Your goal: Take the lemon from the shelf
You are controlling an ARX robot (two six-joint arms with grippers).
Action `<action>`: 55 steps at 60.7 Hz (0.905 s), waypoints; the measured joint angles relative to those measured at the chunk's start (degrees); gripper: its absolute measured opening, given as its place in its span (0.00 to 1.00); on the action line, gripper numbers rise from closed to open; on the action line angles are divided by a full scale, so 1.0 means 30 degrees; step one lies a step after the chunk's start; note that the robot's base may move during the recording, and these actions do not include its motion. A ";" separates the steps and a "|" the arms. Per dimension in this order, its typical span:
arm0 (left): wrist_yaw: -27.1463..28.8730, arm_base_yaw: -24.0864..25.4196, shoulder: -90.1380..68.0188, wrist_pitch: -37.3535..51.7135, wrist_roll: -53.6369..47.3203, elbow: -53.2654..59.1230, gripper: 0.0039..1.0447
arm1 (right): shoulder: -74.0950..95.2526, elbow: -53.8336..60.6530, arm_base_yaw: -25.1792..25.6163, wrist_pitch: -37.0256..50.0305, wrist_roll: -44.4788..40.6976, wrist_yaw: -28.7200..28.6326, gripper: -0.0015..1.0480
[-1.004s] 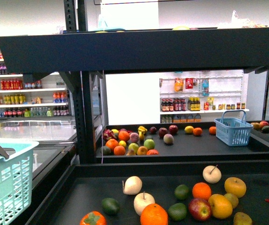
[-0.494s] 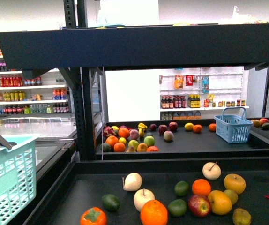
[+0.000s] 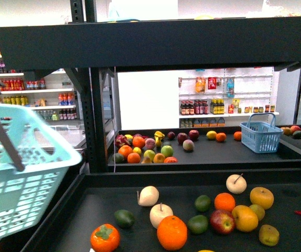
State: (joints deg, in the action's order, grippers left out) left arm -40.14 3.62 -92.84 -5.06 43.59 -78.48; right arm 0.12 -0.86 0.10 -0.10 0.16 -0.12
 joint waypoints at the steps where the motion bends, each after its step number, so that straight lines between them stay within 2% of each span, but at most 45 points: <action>1: 0.0000 -0.0197 0.0036 0.0036 -0.0044 0.0066 0.11 | 0.0000 0.0000 0.0000 0.0000 0.0000 0.0000 0.98; 16: 0.0444 -0.4488 -0.0437 0.1056 -0.0291 0.0867 0.11 | 0.0000 0.0000 0.0000 0.0000 0.0000 -0.0007 0.98; 32: 0.0678 -0.7898 -0.2499 0.1909 -0.0619 -0.0015 0.11 | 0.0000 0.0000 0.0000 0.0000 0.0000 0.0000 0.98; 43: 0.1071 -0.8859 -0.3468 0.1945 -0.0576 -0.0911 0.11 | 0.0000 -0.0007 0.0000 0.0000 0.0000 0.0000 0.98; 49: 0.1982 -0.8983 -0.3876 0.1326 -0.0896 -0.1596 0.11 | 0.0000 -0.0007 0.0000 0.0000 0.0000 0.0000 0.98; 50: 0.2098 -0.8990 -0.3905 0.1275 -0.0947 -0.1617 0.11 | 0.0015 0.0000 -0.0066 0.0007 -0.0044 0.0262 0.98; 53: 0.2251 -0.8990 -0.4000 0.1217 -0.1064 -0.1654 0.11 | 0.0627 -0.0007 -0.0984 0.0408 -0.0758 0.3577 0.98; 55: 0.2317 -0.8983 -0.4044 0.1188 -0.1129 -0.1654 0.11 | 0.1202 -0.0015 -0.1093 0.0561 -0.0882 0.4619 0.98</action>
State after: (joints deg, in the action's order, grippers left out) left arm -33.19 -23.33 -104.97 -1.50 40.21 -83.44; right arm 3.73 -0.91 -3.18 1.58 -2.48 13.74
